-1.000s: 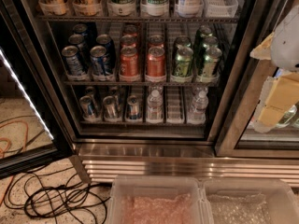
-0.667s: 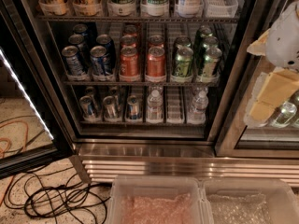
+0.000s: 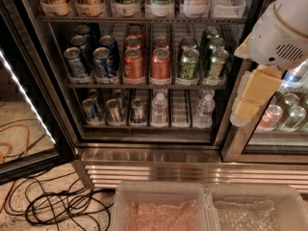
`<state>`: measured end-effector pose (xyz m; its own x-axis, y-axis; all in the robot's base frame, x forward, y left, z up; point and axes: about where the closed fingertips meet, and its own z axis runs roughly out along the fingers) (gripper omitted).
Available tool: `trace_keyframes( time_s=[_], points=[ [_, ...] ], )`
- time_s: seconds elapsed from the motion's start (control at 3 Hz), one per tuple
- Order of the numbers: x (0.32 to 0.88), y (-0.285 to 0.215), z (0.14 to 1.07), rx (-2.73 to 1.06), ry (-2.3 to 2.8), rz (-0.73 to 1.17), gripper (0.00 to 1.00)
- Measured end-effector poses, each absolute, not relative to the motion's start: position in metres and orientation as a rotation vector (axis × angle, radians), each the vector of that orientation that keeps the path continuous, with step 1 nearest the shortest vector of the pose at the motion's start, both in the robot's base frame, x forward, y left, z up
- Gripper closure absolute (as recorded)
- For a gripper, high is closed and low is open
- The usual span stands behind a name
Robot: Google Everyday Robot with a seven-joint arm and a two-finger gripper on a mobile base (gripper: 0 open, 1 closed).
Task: Pick 7up can from top shelf of fridge
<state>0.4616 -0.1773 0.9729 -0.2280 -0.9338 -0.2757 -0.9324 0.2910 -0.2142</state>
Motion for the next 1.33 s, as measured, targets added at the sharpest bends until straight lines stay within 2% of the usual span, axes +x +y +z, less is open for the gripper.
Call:
trace_keyframes(
  time_s=[0.67,1.33],
  points=[
    [0.461,-0.167,0.971,-1.669,2.178,-0.044,0.0],
    [0.511,-0.1,0.98,-1.375,2.124,-0.11,0.0]
  ],
)
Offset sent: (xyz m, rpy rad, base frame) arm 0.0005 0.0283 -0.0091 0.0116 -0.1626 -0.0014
